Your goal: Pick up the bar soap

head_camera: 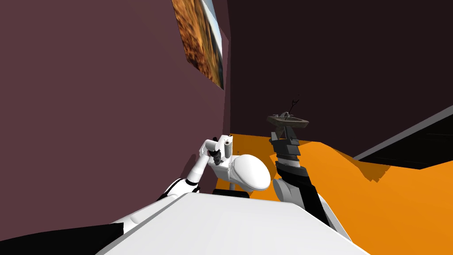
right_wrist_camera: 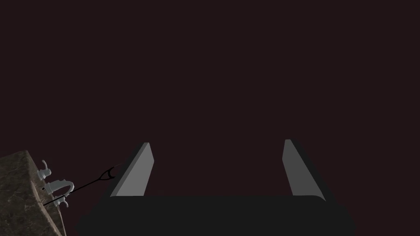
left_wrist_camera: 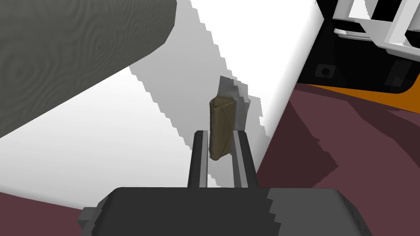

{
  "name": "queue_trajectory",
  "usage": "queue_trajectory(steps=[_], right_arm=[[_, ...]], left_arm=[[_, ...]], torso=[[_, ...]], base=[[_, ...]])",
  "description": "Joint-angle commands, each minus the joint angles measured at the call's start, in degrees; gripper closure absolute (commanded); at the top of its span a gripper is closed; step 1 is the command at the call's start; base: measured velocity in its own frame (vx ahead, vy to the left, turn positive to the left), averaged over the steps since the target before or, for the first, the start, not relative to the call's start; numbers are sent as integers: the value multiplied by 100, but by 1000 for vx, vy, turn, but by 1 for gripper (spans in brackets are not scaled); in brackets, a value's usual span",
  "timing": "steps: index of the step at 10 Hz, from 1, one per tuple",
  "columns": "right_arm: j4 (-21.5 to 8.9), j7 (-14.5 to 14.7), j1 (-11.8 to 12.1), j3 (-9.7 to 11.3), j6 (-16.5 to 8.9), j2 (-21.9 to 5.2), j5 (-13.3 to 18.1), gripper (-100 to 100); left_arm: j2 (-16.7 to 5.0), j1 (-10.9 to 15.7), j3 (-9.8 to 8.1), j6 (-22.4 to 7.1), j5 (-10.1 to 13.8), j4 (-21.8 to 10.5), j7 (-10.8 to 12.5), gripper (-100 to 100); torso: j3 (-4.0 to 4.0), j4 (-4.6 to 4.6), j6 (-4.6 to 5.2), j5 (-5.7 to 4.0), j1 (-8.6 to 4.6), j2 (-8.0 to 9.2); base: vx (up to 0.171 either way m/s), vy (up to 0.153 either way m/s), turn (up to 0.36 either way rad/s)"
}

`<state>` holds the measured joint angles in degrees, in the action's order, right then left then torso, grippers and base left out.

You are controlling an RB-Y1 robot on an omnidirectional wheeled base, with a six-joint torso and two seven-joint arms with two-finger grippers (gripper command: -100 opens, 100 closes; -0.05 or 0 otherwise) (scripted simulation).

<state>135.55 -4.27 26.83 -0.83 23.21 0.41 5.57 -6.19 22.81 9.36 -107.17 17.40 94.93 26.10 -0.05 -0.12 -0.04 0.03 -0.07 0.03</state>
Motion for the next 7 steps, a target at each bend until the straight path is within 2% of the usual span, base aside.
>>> queue_trajectory(steps=[1,2,3,5,6,7], right_arm=[[0,0,0,0,0,0,0,0],[0,0,0,0,0,0,0,0],[0,0,0,0,0,0,0,0],[0,0,0,0,0,0,0,0],[0,0,0,0,0,0,0,0],[0,0,0,0,0,0,0,0]], left_arm=[[0,0,0,0,0,0,0,100],[0,1,0,0,1,0,-1,0],[4,27,10,-194,32,142,72,100],[-4,65,7,-398,72,316,136,100],[6,48,17,-315,53,260,116,100],[5,54,15,-339,56,271,123,0]], torso=[[0,0,0,0,0,0],[0,0,-1,0,0,0],[0,-1,-1,0,-1,0],[0,0,-2,0,1,-1],[0,0,-2,-1,2,-2],[1,-1,-3,1,5,4]], base=[[0,0,0],[0,0,0],[5,5,21],[10,7,18],[-14,15,16],[-7,13,1]])
